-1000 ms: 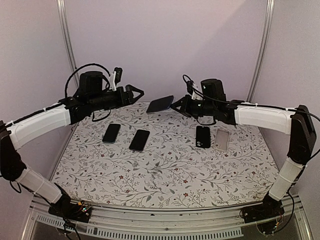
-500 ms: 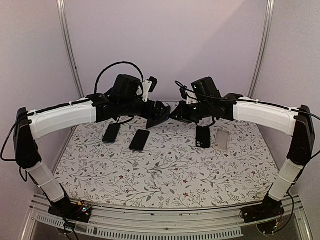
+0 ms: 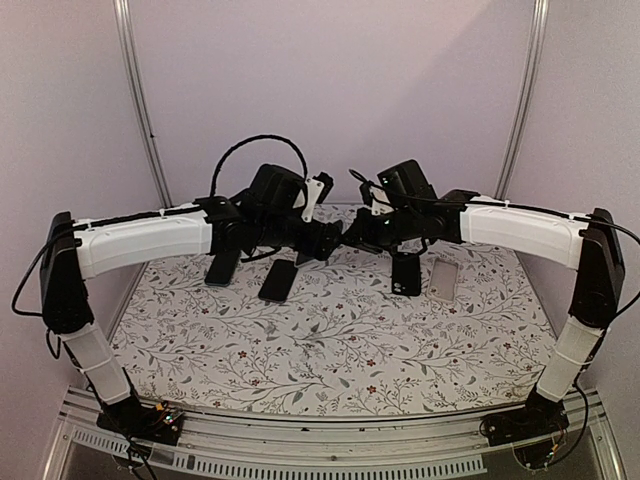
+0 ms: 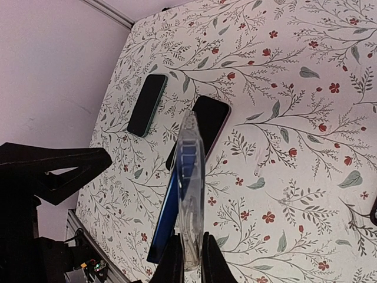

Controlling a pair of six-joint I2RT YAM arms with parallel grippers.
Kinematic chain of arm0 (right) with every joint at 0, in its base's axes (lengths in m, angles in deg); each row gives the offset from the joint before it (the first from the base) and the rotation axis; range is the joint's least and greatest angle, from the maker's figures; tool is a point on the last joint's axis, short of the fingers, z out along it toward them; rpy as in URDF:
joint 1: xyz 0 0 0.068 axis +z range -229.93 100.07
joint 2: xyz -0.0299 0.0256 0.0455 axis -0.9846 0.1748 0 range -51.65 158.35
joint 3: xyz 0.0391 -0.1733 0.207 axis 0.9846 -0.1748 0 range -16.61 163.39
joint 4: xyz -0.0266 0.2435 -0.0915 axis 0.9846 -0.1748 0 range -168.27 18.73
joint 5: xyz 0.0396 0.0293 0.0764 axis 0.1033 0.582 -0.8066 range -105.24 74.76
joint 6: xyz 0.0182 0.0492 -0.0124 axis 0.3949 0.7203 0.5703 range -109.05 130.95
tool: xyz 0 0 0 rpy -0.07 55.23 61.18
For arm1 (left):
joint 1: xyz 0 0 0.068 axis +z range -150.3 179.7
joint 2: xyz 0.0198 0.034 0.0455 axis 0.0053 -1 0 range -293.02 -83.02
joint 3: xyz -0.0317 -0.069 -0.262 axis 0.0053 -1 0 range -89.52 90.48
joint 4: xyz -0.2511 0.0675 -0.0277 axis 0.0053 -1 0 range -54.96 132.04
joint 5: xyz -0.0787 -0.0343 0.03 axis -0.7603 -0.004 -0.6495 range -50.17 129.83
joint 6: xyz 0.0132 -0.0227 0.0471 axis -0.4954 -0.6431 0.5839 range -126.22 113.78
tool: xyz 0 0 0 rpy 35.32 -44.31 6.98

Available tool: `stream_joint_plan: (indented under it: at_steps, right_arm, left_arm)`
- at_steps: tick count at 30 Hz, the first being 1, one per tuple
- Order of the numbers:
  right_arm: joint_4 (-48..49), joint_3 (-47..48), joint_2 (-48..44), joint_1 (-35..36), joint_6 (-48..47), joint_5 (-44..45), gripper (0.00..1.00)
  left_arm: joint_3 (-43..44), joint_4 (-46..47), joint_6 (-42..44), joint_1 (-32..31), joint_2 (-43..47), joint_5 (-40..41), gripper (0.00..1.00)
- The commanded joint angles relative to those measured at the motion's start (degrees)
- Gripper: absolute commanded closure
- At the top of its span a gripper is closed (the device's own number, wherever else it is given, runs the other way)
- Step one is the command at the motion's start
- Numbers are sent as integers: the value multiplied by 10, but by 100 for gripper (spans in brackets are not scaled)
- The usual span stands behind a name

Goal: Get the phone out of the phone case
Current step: Remove the phone from the phone case.

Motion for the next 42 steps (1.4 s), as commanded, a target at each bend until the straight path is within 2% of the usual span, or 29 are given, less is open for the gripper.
stream_joint_plan:
  at_steps: [1,25,35,42]
  right_arm:
    - [34,10,-7,1,13,0,100]
    - [62,-12,-5,1,40,-39,100]
    - [104,-46,-10,2,79,-71,100]
    - [131,-67,-12,1,110,-75,100]
  left_arm:
    - [21,-8,14,-10,-13,12,19]
    - [44,-18,29,-29,-69,107,23]
    - [30,28,47,-56,-89,194,25]
    - [-4,74,61,-68,-103,223,25]
